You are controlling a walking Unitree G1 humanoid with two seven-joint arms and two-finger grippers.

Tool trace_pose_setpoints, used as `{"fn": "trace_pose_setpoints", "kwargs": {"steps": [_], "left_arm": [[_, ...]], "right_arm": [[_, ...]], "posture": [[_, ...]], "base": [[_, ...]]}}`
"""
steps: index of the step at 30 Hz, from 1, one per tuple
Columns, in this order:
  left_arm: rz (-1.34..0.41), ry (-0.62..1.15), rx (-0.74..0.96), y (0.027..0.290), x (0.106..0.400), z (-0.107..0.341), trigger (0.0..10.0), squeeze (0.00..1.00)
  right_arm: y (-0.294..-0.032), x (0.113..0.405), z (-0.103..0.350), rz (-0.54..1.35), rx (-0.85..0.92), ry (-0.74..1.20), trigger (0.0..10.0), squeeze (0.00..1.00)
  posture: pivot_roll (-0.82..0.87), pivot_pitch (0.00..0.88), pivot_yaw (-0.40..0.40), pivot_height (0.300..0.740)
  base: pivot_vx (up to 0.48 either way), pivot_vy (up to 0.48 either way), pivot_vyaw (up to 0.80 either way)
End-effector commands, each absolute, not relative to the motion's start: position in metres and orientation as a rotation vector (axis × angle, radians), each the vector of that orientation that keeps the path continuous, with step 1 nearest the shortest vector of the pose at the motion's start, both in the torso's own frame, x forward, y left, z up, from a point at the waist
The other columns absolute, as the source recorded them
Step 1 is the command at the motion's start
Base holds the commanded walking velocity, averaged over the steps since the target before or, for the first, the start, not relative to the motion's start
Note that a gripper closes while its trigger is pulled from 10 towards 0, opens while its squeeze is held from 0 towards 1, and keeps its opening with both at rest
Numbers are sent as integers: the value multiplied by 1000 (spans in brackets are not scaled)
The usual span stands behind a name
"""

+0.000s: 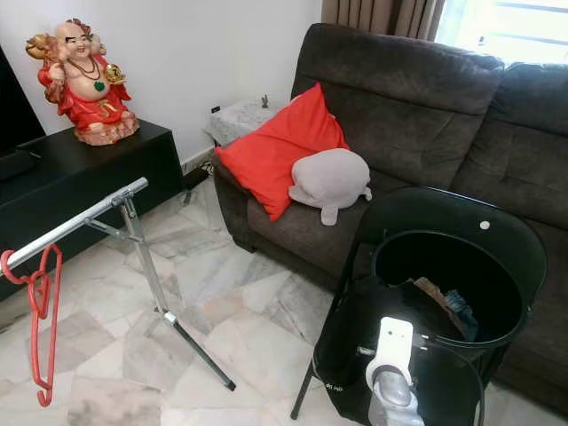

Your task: Hang hanger

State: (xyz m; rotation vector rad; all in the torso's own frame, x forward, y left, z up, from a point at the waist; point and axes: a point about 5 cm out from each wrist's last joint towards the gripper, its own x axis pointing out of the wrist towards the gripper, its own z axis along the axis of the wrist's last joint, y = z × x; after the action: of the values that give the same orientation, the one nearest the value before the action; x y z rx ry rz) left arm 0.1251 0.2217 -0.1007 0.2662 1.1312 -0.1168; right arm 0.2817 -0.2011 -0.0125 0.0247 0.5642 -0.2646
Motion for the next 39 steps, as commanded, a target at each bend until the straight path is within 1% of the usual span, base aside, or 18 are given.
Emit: {"fn": "trace_pose_setpoints", "kwargs": {"steps": [1, 11, 17, 18, 19, 22, 27, 29, 32, 34, 38, 39], "left_arm": [[-113, 1145, 267, 225, 123, -101, 10000, 0], [-114, 1142, 263, 223, 123, -101, 10000, 0], [-112, 1140, 258, 222, 123, -101, 10000, 0], [-111, 1140, 256, 222, 123, -101, 10000, 0], [-111, 1140, 256, 222, 123, -101, 10000, 0], [-110, 1139, 254, 221, 123, -101, 10000, 0], [-111, 1138, 253, 221, 124, -101, 10000, 0], [-112, 1136, 251, 220, 125, -101, 10000, 0], [-112, 1133, 249, 220, 126, -101, 10000, 0], [-112, 1133, 249, 220, 126, -101, 10000, 0], [-112, 1130, 248, 219, 127, -101, 10000, 0], [-112, 1130, 248, 219, 127, -101, 10000, 0]], "right_arm": [[-195, 286, -10, -245, 24, 547, 0, 0], [-191, 288, -8, -230, 31, 529, 0, 0], [-187, 289, -4, -236, 33, 476, 0, 0], [-186, 291, 3, -239, 32, 409, 0, 0], [-186, 291, 3, -239, 32, 409, 0, 0], [-187, 292, 13, -241, 33, 314, 0, 0], [-187, 292, 16, -241, 28, 287, 0, 0], [-192, 291, 34, -249, 10, 179, 0, 0], [-199, 292, 58, -270, -1, 68, 0, 0], [-201, 293, 65, -279, -2, 43, 0, 0], [-217, 303, 107, -312, -5, -93, 0, 0], [-217, 303, 107, -312, -5, -93, 0, 0]], "posture": [[123, 0, 39, 740], [118, 0, 32, 740], [116, 0, 27, 740], [112, 0, 23, 740], [112, 0, 23, 740], [99, 0, 18, 740], [99, 0, 18, 740], [86, 0, 14, 740], [79, 0, 12, 740], [79, 0, 12, 740], [73, 0, 12, 740], [73, 0, 12, 740]], "base": [[0, 0, 0], [0, 0, 0], [0, 0, 0], [0, 0, 0], [0, 0, 0], [0, 0, 0], [0, 0, 0], [0, 0, 0], [0, 0, 0], [0, 0, 0], [0, 0, 0], [0, 0, 0]]}}
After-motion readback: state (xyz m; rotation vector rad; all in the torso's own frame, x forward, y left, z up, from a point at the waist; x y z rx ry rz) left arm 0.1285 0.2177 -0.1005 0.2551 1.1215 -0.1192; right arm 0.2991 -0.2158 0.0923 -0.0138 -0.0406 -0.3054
